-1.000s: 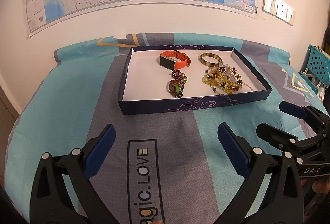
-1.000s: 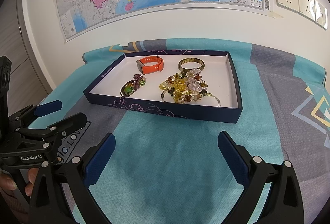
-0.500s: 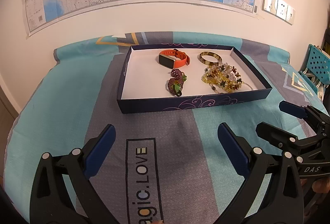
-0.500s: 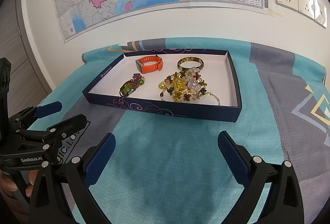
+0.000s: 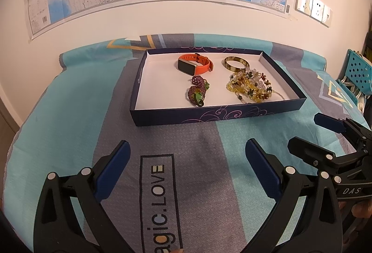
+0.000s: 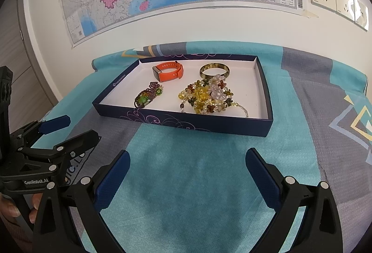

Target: Organize jewelry

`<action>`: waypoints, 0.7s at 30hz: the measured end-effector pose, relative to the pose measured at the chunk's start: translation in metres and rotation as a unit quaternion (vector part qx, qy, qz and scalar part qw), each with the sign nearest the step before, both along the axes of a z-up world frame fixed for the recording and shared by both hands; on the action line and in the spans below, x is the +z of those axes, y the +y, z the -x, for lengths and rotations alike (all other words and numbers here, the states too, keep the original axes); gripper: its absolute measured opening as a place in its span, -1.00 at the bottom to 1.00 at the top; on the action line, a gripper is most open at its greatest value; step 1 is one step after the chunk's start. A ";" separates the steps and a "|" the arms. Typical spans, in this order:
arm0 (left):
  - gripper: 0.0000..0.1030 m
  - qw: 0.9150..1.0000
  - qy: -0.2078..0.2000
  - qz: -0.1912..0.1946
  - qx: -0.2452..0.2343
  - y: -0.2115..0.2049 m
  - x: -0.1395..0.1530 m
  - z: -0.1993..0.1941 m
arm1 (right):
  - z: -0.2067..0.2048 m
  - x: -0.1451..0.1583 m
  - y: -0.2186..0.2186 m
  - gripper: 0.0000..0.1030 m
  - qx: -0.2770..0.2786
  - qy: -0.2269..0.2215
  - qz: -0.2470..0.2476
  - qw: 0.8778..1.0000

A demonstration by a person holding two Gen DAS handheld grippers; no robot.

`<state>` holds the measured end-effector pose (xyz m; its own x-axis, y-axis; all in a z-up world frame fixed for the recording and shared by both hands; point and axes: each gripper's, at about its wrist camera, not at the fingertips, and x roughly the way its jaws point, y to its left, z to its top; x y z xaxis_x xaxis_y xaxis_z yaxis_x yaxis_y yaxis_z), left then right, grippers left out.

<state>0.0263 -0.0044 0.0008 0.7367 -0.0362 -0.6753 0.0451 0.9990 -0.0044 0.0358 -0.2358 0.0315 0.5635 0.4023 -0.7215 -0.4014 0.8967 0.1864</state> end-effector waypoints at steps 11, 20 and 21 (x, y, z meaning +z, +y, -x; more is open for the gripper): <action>0.90 1.000 0.002 0.002 -0.002 0.000 -0.002 0.000 | 0.000 0.000 0.000 0.87 -0.001 0.000 0.000 1.000; 0.90 1.000 0.003 0.002 -0.005 -0.002 -0.003 0.000 | 0.000 0.000 0.000 0.87 -0.001 0.000 -0.001 1.000; 0.90 1.000 0.003 0.003 -0.006 -0.003 -0.003 0.001 | 0.000 0.000 -0.001 0.87 -0.002 -0.001 -0.002 1.000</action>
<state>0.0257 -0.0071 -0.0018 0.7317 -0.0482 -0.6799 0.0562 0.9984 -0.0103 0.0362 -0.2363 0.0320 0.5659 0.4027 -0.7195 -0.3989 0.8974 0.1885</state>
